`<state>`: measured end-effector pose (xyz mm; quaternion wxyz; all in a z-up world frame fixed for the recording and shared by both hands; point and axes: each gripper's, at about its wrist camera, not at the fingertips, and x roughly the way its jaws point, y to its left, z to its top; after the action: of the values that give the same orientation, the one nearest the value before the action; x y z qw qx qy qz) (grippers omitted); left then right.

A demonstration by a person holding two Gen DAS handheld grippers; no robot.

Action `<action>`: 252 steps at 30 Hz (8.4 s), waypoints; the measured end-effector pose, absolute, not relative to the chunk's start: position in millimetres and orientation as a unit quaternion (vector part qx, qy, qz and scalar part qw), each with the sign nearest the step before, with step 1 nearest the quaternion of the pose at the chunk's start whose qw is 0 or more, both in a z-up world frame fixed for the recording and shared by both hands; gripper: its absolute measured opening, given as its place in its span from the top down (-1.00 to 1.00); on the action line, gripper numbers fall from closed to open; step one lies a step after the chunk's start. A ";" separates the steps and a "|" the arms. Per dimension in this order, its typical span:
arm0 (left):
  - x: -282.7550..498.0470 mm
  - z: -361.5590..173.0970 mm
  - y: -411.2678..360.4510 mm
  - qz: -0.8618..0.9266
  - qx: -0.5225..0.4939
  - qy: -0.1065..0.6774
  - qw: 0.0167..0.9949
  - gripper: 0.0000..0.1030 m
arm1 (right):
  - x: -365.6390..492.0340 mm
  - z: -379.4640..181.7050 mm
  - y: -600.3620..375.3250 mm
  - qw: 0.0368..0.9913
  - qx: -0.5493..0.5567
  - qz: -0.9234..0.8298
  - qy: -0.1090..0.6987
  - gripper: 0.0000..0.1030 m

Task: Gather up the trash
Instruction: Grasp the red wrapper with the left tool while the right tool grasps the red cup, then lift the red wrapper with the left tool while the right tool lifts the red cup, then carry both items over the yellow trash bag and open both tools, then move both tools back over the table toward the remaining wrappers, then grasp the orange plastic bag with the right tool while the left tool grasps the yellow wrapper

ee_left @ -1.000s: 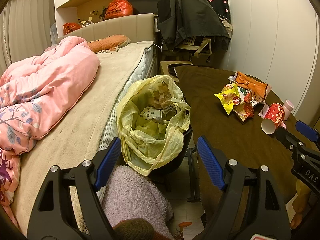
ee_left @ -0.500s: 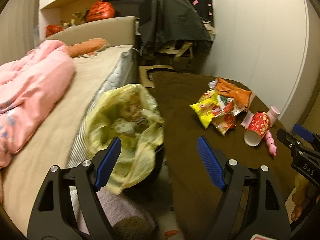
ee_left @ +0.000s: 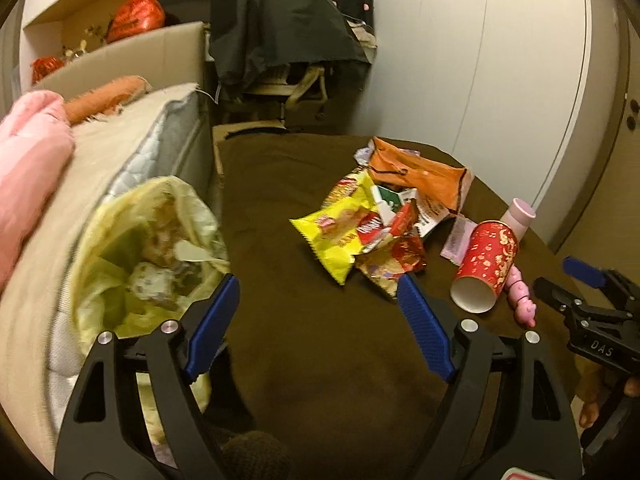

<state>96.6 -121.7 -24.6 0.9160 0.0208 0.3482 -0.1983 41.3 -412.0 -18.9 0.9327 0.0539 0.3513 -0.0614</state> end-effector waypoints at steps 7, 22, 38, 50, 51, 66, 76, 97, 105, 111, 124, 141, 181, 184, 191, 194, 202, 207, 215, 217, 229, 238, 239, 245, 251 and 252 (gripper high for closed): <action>110.8 -39.7 -130.4 -0.191 0.026 0.382 0.904 -0.50 | 58.3 -38.8 -419.7 0.912 0.145 -0.031 0.383 -0.45; 118.9 -54.8 -118.5 -0.210 0.001 0.426 0.880 -0.24 | 118.3 -54.1 -415.9 0.903 0.169 -0.003 0.395 -0.05; 162.5 -43.7 -186.6 -0.280 0.063 0.401 0.870 -0.03 | 70.9 -39.0 -442.8 0.916 0.132 -0.056 0.376 0.44; 142.5 -66.4 -183.8 -0.290 0.039 0.457 0.840 0.73 | 76.2 -38.9 -432.2 0.921 0.107 -0.024 0.373 0.06; 137.7 -65.4 -180.3 -0.287 0.035 0.457 0.841 0.73 | 80.0 -40.1 -429.7 0.921 0.108 -0.023 0.374 0.06; 115.0 -61.4 -162.7 -0.278 0.020 0.459 0.844 0.73 | 114.9 -52.3 -421.6 0.914 0.109 -0.008 0.391 0.06; 111.3 -55.3 -159.8 -0.274 0.016 0.453 0.848 0.70 | 124.8 -57.7 -413.0 0.909 0.093 -0.014 0.406 -0.02; 115.1 -62.8 -169.3 -0.268 0.007 0.463 0.845 0.52 | 55.1 -21.9 -444.2 0.932 0.068 -0.056 0.352 0.00; 127.4 -74.8 -179.3 -0.260 -0.009 0.481 0.837 0.70 | 43.6 -27.6 -453.3 0.929 0.094 -0.055 0.353 0.00; 115.1 -58.8 -181.2 -0.273 0.001 0.454 0.848 0.82 | 41.6 -25.4 -448.2 0.931 0.095 -0.046 0.349 0.00; 100.8 -0.2 -104.0 -0.206 0.000 0.386 0.899 0.82 | 65.0 9.2 -383.5 0.945 0.061 0.029 0.319 0.00; 148.7 -25.0 72.2 -0.149 -0.090 0.425 0.888 0.82 | 148.7 12.7 -230.4 0.913 0.013 0.206 0.351 0.00; 188.6 -73.7 122.1 -0.118 -0.144 0.465 0.865 0.23 | 233.9 -54.7 -153.8 0.854 -0.057 0.267 0.442 -0.20; 177.3 -61.3 124.1 -0.101 -0.138 0.448 0.878 0.23 | 222.7 -46.0 -159.2 0.865 -0.062 0.256 0.428 -0.21; 156.6 -35.3 103.7 -0.094 -0.113 0.414 0.898 0.15 | 196.3 -21.7 -197.8 0.894 -0.036 0.209 0.395 -0.26; 151.4 -29.3 85.8 -0.104 -0.107 0.406 0.902 0.15 | 180.6 -11.4 -222.7 0.905 -0.033 0.193 0.379 -0.31; 148.4 -23.1 -0.3 -0.170 -0.084 0.390 0.901 0.15 | 134.8 6.4 -311.2 0.930 -0.037 0.094 0.353 -0.31; 151.1 -24.6 -55.6 -0.217 -0.066 0.388 0.894 0.15 | 115.5 3.3 -370.8 0.934 -0.021 0.043 0.354 -0.31; 159.8 -27.4 -121.1 -0.266 -0.026 0.388 0.882 0.15 | 97.9 -6.8 -429.1 0.937 0.012 -0.009 0.349 -0.31; 161.2 -25.9 -130.6 -0.273 -0.022 0.388 0.880 0.15 | 100.7 -5.2 -437.6 0.938 0.020 -0.010 0.346 -0.31; 179.0 -16.0 -139.8 -0.269 -0.026 0.379 0.885 0.15 | 192.7 10.7 -433.3 0.932 -0.009 0.099 0.349 -0.31; 185.8 -31.1 -110.1 -0.245 -0.046 0.398 0.883 0.15 | 237.6 -42.0 -404.3 0.908 -0.057 0.110 0.400 -0.12; 185.9 -32.1 -109.0 -0.244 -0.047 0.399 0.882 0.15 | 236.1 -39.7 -404.9 0.909 -0.052 0.109 0.400 0.04; 181.7 -38.6 -114.2 -0.252 -0.044 0.404 0.878 0.15 | 212.5 -15.2 -411.0 0.916 -0.045 0.101 0.385 0.72; 175.6 -39.0 -127.8 -0.258 -0.031 0.406 0.876 0.15 | 161.0 15.2 -428.6 0.930 -0.014 0.090 0.355 0.77; 173.0 -37.9 -130.2 -0.260 -0.026 0.405 0.876 0.15 | 152.0 17.7 -431.3 0.932 -0.010 0.088 0.352 0.77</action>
<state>173.0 -130.2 -37.9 0.8764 -0.0265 0.4046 -0.2597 152.0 -431.3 17.7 0.9318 -0.0099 0.3520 0.0881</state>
